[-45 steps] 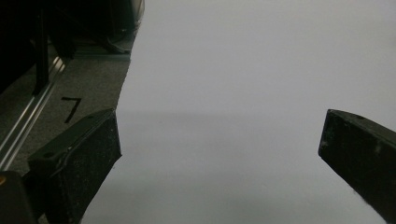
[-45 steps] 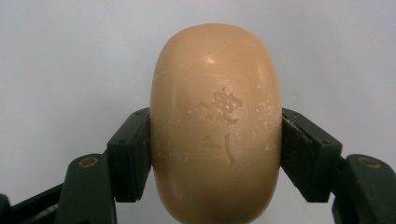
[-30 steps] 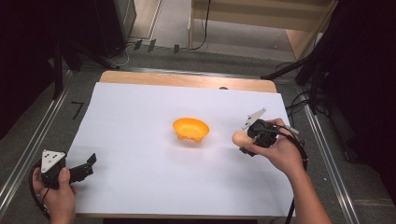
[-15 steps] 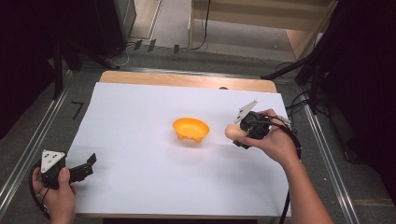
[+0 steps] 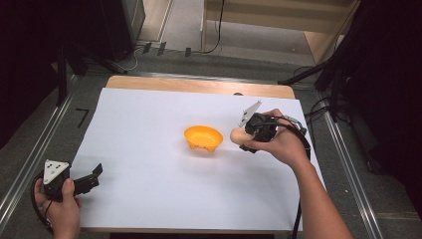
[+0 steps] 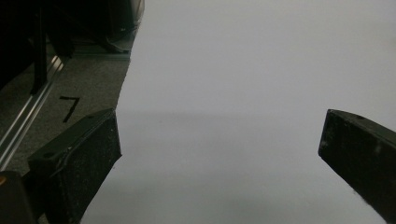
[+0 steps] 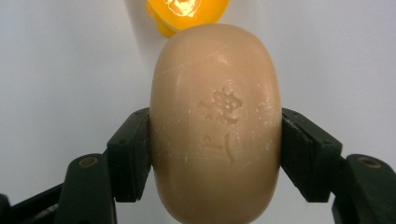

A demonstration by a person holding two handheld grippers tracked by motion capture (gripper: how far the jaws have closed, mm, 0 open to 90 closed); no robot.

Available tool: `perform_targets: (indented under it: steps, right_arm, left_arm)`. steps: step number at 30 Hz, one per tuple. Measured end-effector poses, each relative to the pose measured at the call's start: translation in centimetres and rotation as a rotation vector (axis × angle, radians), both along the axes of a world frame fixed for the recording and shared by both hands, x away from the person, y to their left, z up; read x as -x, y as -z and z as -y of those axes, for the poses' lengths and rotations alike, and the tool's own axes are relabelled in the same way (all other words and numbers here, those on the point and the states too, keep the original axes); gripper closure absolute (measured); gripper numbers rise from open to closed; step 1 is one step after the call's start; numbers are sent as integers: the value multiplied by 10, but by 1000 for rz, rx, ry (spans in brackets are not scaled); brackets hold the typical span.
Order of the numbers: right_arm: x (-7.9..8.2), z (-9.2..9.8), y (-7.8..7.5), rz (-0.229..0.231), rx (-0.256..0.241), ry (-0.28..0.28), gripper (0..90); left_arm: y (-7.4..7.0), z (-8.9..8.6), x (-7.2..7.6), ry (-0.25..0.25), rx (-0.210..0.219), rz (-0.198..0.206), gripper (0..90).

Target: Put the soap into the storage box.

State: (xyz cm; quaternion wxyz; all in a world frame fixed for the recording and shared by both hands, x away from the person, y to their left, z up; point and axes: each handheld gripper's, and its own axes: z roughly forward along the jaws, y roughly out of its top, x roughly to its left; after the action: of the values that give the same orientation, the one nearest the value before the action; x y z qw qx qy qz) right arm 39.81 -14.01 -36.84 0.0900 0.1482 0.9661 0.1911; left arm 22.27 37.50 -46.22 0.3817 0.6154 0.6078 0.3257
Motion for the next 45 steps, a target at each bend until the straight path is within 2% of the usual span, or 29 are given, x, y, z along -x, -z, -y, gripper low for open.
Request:
perform_targets:
  steps: [3, 11, 20, 29, 34, 38, 42, 45]
  right_arm:
    - [-3, -4, 0, -5, 4, -5, 334]
    - [-8, -18, -2, 15, 4, -38, 333]
    - [-14, -35, -5, 4, -2, -56, 333]
    - [-19, -58, -6, 13, 16, -109, 334]
    - [-22, -71, -4, 5, 7, -147, 333]
    - [-24, -82, -1, 9, 23, -171, 333]
    - [-26, -91, 2, -7, 22, -180, 333]
    - [-27, -98, 5, -18, 39, -183, 333]
  left_arm:
    - [0, 0, 0, 1, 1, -2, 0]
    - [0, 0, 0, 1, 1, 0, 0]
    - [0, 0, 0, -3, 1, 4, 0]
    - [0, 0, 0, -3, 8, 6, 0]
    - [0, 0, 0, -3, 6, 6, 0]
    - [0, 0, 1, -2, 6, 6, 0]
    - [0, -1, 1, 0, 8, 8, 0]
    - [0, -1, 0, 0, 9, 9, 0]
